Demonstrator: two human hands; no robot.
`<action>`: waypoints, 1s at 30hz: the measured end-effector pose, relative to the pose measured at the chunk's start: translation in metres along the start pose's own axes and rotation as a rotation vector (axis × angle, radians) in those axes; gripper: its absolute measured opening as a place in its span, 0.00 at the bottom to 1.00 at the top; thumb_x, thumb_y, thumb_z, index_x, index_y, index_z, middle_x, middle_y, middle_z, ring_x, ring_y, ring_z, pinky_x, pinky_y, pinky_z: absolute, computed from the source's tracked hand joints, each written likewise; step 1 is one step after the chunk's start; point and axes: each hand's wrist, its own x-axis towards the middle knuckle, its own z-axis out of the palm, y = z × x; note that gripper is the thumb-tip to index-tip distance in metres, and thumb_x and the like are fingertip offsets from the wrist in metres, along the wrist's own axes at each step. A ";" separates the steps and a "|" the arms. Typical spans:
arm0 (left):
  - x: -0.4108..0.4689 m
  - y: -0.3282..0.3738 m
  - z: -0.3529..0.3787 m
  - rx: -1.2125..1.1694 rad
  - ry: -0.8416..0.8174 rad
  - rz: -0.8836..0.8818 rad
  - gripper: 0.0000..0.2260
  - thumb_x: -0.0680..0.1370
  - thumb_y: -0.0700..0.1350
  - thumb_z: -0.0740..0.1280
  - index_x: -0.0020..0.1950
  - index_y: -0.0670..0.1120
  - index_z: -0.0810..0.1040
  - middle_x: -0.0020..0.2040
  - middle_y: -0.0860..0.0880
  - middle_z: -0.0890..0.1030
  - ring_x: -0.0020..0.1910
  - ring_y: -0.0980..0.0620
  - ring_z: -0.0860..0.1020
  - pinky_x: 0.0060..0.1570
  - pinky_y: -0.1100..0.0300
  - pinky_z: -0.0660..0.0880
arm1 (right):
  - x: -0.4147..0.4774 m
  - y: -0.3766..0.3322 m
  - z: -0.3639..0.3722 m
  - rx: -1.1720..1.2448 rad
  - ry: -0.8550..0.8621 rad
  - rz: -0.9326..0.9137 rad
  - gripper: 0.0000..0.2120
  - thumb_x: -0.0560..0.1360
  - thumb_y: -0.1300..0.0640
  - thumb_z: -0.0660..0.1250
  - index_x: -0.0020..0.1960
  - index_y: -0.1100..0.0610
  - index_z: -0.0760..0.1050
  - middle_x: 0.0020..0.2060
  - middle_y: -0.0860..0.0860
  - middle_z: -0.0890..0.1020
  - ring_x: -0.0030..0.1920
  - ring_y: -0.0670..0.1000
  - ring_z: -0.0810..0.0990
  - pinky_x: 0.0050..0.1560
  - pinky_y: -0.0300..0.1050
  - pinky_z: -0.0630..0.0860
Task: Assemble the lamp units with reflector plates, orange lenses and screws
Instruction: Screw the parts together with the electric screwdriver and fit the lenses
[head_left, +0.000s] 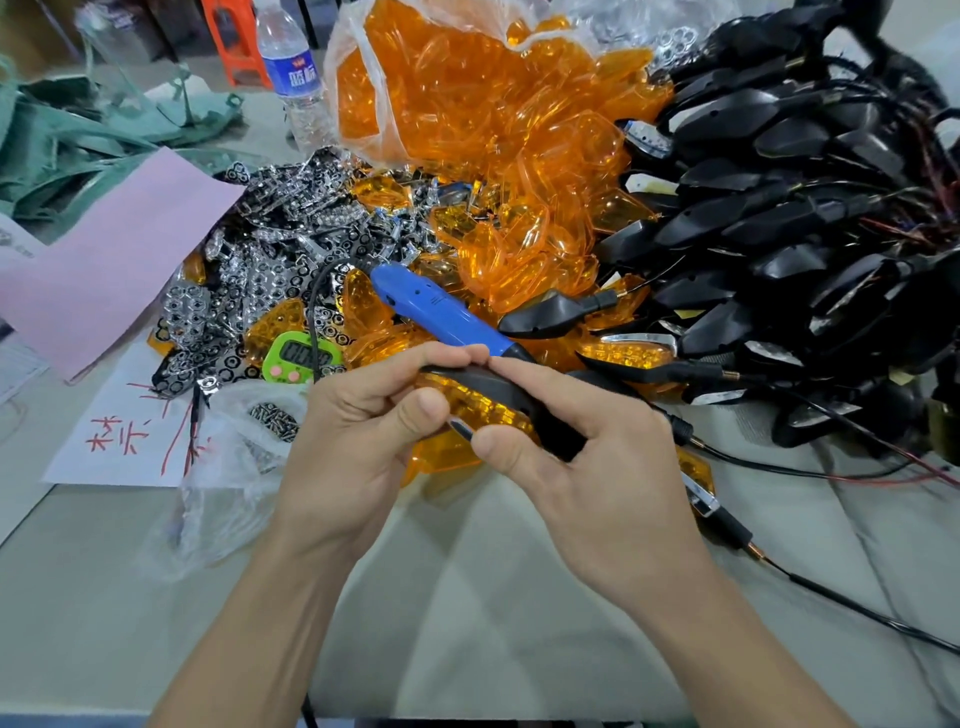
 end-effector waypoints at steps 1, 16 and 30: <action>0.000 -0.002 0.000 -0.028 -0.001 -0.003 0.18 0.70 0.55 0.79 0.56 0.48 0.88 0.58 0.44 0.86 0.58 0.45 0.84 0.56 0.51 0.81 | 0.002 0.000 0.000 -0.016 0.005 0.001 0.23 0.73 0.43 0.75 0.67 0.42 0.80 0.53 0.34 0.85 0.56 0.35 0.82 0.55 0.35 0.79; -0.002 -0.001 0.007 0.171 -0.033 0.079 0.18 0.71 0.58 0.77 0.56 0.48 0.87 0.50 0.48 0.88 0.48 0.51 0.86 0.47 0.62 0.80 | 0.003 -0.001 -0.005 0.004 -0.008 -0.006 0.21 0.73 0.46 0.76 0.65 0.49 0.83 0.50 0.41 0.87 0.51 0.40 0.85 0.50 0.34 0.80; 0.004 -0.024 0.027 0.125 0.067 -0.075 0.18 0.76 0.59 0.71 0.66 0.61 0.82 0.63 0.54 0.85 0.65 0.53 0.81 0.62 0.58 0.78 | 0.033 0.001 0.005 0.808 -0.202 0.419 0.22 0.70 0.66 0.73 0.63 0.62 0.79 0.56 0.64 0.84 0.56 0.59 0.81 0.67 0.58 0.76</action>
